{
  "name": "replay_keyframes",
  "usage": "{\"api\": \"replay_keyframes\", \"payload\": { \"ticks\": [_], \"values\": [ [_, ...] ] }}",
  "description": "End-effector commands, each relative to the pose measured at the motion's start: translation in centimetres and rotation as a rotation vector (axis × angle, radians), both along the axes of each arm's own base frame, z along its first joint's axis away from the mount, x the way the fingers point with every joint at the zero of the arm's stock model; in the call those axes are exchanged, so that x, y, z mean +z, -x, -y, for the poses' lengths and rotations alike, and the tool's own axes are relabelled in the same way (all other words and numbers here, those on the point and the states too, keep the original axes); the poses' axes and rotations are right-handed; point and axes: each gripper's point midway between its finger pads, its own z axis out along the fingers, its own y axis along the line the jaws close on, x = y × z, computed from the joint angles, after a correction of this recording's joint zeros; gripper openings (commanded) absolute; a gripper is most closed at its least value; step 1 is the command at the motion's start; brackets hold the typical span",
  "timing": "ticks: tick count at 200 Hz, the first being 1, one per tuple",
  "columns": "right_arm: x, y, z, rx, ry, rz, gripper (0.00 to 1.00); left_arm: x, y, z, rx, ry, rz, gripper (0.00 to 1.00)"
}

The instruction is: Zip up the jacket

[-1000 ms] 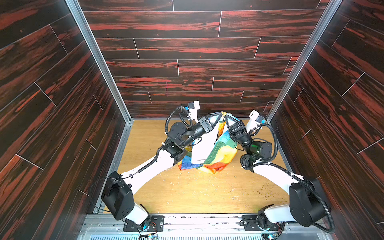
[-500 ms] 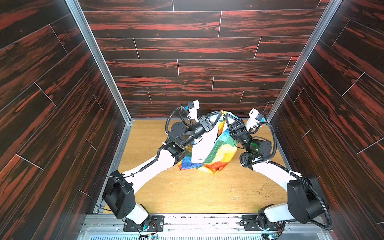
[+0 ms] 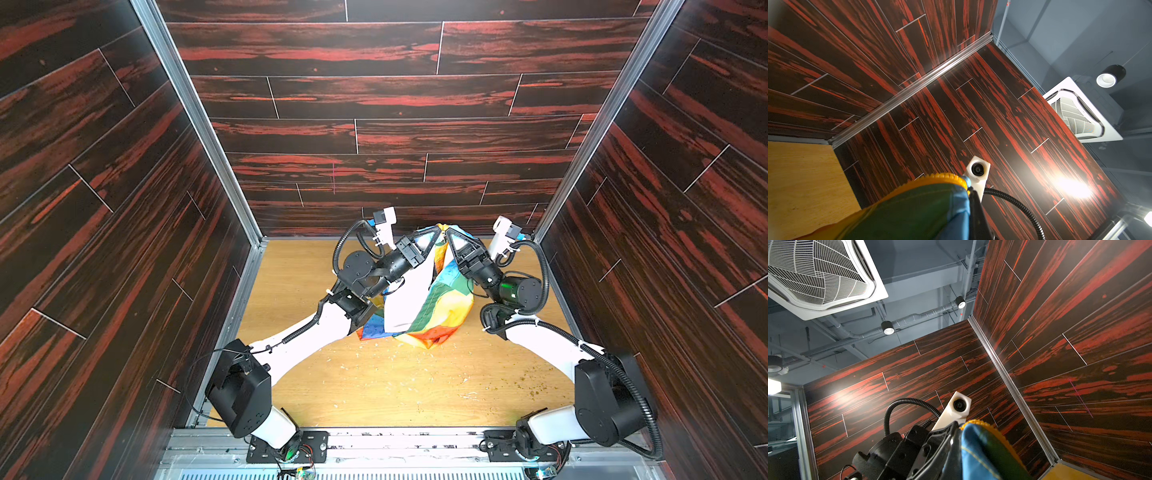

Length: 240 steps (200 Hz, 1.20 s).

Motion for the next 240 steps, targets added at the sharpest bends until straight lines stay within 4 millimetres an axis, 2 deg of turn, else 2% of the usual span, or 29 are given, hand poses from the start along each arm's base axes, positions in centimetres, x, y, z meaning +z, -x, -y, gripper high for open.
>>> {"api": "replay_keyframes", "payload": {
  "ticks": [1, 65, 93, 134, 177, 208, 240],
  "values": [
    [3.5, -0.2, 3.7, -0.126, -0.135, 0.014, 0.00, -5.6, 3.3, 3.6, -0.176, -0.174, -0.076, 0.00],
    [3.5, 0.5, 3.9, -0.101, -0.136, -0.032, 0.00, -8.5, 2.2, 2.5, -0.058, -0.292, -0.098, 0.00],
    [3.1, 0.6, 3.8, -0.086, -0.136, -0.051, 0.00, -8.8, 1.9, 2.2, -0.031, -0.317, -0.099, 0.00],
    [2.5, -0.1, 4.1, -0.115, -0.143, -0.062, 0.00, -9.1, 2.2, 3.0, -0.077, -0.312, -0.113, 0.00],
    [2.1, -0.6, 3.6, -0.079, -0.145, -0.076, 0.00, -8.7, 2.2, 2.3, -0.054, -0.295, -0.118, 0.00],
    [0.3, -0.7, 3.5, -0.061, -0.144, -0.129, 0.00, -7.3, 1.5, 2.4, -0.068, -0.245, -0.137, 0.00],
    [-1.8, -0.5, 3.6, -0.067, -0.129, -0.189, 0.00, -7.6, 1.4, 3.1, -0.113, -0.215, -0.194, 0.00]
  ]
}}
